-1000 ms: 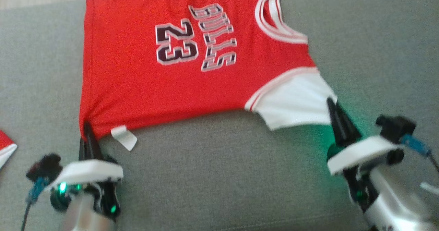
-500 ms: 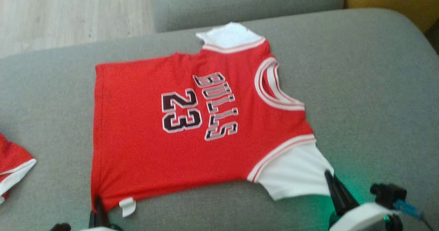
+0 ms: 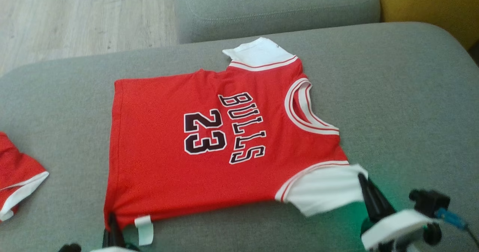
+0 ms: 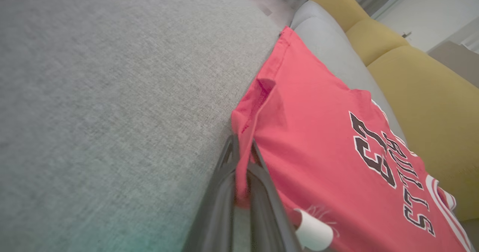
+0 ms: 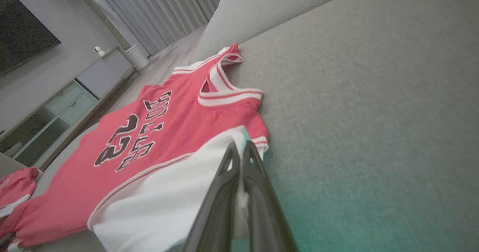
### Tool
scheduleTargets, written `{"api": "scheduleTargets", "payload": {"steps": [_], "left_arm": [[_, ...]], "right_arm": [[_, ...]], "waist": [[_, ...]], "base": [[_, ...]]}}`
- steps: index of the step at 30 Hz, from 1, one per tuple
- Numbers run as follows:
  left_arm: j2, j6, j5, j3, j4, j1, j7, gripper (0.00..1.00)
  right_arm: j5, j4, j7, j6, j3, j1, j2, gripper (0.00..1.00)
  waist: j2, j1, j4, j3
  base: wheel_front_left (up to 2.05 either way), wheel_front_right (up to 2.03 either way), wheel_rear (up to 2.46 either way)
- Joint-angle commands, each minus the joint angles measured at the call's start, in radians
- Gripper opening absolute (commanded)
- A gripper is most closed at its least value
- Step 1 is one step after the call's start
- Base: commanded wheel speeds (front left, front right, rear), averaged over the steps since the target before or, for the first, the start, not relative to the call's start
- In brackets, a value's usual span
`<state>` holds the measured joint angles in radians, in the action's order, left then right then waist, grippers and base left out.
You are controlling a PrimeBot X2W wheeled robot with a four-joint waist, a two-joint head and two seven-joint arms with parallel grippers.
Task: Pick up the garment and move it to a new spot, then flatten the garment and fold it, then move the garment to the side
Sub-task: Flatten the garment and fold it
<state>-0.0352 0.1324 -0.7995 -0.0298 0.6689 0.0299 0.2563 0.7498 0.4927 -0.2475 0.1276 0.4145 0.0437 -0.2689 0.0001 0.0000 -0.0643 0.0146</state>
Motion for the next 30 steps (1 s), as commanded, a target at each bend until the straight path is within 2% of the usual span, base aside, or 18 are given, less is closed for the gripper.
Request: {"api": "scheduleTargets", "payload": {"steps": [1, 7, 11, 14, 26, 27, 28, 29, 30], "left_arm": [[-0.015, -0.002, 0.000, 0.011, -0.035, 0.072, 0.005, 0.00], [-0.015, -0.002, -0.002, 0.000, -0.018, 0.150, 0.005, 0.00], [-0.015, -0.002, 0.049, 0.019, 0.012, 0.232, 0.005, 0.00], [-0.015, -0.005, 0.045, 0.042, 0.047, 0.290, 0.005, 0.00], [-0.015, -0.024, 0.085, 0.042, 0.129, 0.454, 0.005, 0.00], [-0.015, -0.026, 0.086, 0.043, 0.132, 0.461, 0.005, 0.05], [-0.015, -0.026, 0.088, 0.043, 0.134, 0.467, 0.005, 0.33], [-0.015, -0.027, 0.092, 0.043, 0.135, 0.471, 0.005, 0.98], [-0.015, -0.028, 0.099, 0.044, 0.133, 0.473, 0.005, 1.00]], "right_arm": [[0.002, -0.028, -0.009, 0.003, -0.005, 0.068, -0.001, 0.00], [-0.014, 0.008, -0.010, 0.003, -0.031, 0.174, 0.049, 0.00], [-0.024, 0.058, -0.012, 0.003, -0.051, 0.263, 0.085, 0.00], [-0.028, 0.103, -0.012, 0.003, -0.061, 0.325, 0.109, 0.00], [-0.084, 0.260, -0.014, 0.003, -0.106, 0.541, 0.155, 0.00], [-0.095, 0.268, -0.014, 0.003, -0.113, 0.551, 0.159, 0.00], [-0.106, 0.276, -0.014, 0.003, -0.118, 0.558, 0.163, 0.15], [-0.116, 0.281, -0.014, 0.003, -0.124, 0.564, 0.168, 0.87], [-0.127, 0.282, -0.014, 0.003, -0.133, 0.568, 0.172, 1.00]], "waist": [[-0.0001, 0.0000, 0.003, 0.012], [-0.0001, 0.0000, 0.013, 0.054], [-0.0001, 0.0000, 0.028, 0.104], [-0.0001, 0.0000, 0.037, 0.137], [-0.0001, 0.0000, 0.052, 0.236], [-0.0001, 0.0000, 0.052, 0.239], [-0.0001, 0.0000, 0.052, 0.242], [-0.0001, 0.0000, 0.051, 0.244], [-0.0001, 0.0000, 0.051, 0.244]], "base": [[0.00, 0.00, 0.00], [0.00, 0.00, 0.00], [0.00, 0.00, 0.00], [0.00, 0.00, 0.00], [0.00, 0.00, 0.00], [0.00, 0.00, 0.00], [0.00, 0.00, 0.00], [0.00, 0.00, 0.00], [0.00, 0.00, 0.00]]}}
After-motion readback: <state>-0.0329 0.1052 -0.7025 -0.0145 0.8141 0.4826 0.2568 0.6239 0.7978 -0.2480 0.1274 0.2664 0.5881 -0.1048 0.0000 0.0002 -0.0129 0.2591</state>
